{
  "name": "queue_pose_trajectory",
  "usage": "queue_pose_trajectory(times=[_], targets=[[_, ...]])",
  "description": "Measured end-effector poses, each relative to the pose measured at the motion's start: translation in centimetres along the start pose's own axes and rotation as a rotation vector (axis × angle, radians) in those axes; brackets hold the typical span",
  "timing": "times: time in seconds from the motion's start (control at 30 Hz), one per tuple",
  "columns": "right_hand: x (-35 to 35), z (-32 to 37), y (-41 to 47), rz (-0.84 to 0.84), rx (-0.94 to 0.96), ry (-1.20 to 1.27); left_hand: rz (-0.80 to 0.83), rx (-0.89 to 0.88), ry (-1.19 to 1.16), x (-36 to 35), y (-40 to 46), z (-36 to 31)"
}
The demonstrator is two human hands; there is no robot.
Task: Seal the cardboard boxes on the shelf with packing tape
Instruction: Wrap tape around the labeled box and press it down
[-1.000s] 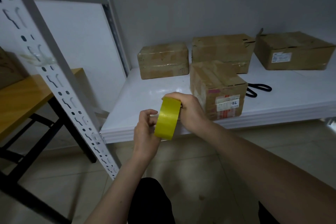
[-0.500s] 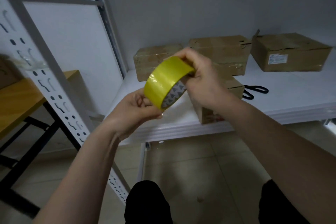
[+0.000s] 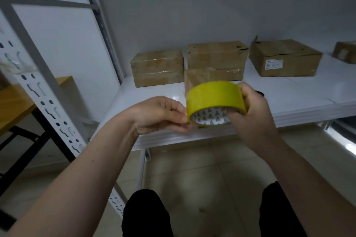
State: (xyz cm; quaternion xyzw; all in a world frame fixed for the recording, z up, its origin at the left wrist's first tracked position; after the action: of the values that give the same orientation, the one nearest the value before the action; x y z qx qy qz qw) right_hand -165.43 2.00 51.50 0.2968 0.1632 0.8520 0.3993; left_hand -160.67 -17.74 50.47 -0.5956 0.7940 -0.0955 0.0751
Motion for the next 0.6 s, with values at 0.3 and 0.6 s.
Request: queue_pose_trajectory(times=[0.3, 0.6], targets=[[-0.5, -1.1, -3.5, 0.184, -0.036, 0.050, -0.062, 0.140, 0.140, 0.2, 1.2, -1.8], [-1.8, -0.3, -4.0, 0.075, -0.018, 0.132, -0.394, -0.146, 0.564, -0.7, 3.3, -6.4]])
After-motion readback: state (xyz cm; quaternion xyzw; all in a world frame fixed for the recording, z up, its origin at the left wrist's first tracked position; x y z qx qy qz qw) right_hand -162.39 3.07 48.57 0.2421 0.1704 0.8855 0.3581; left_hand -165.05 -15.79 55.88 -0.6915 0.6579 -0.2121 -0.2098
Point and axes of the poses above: each hand's wrist, its own y-axis towards the middle knuckle, its own x-axis out of the back of the hand, z = x × y, the point moved 4 cm from there along y, towards the middle knuckle, and after that the axes turned 14 degrees about z, right-handed, at the moved point
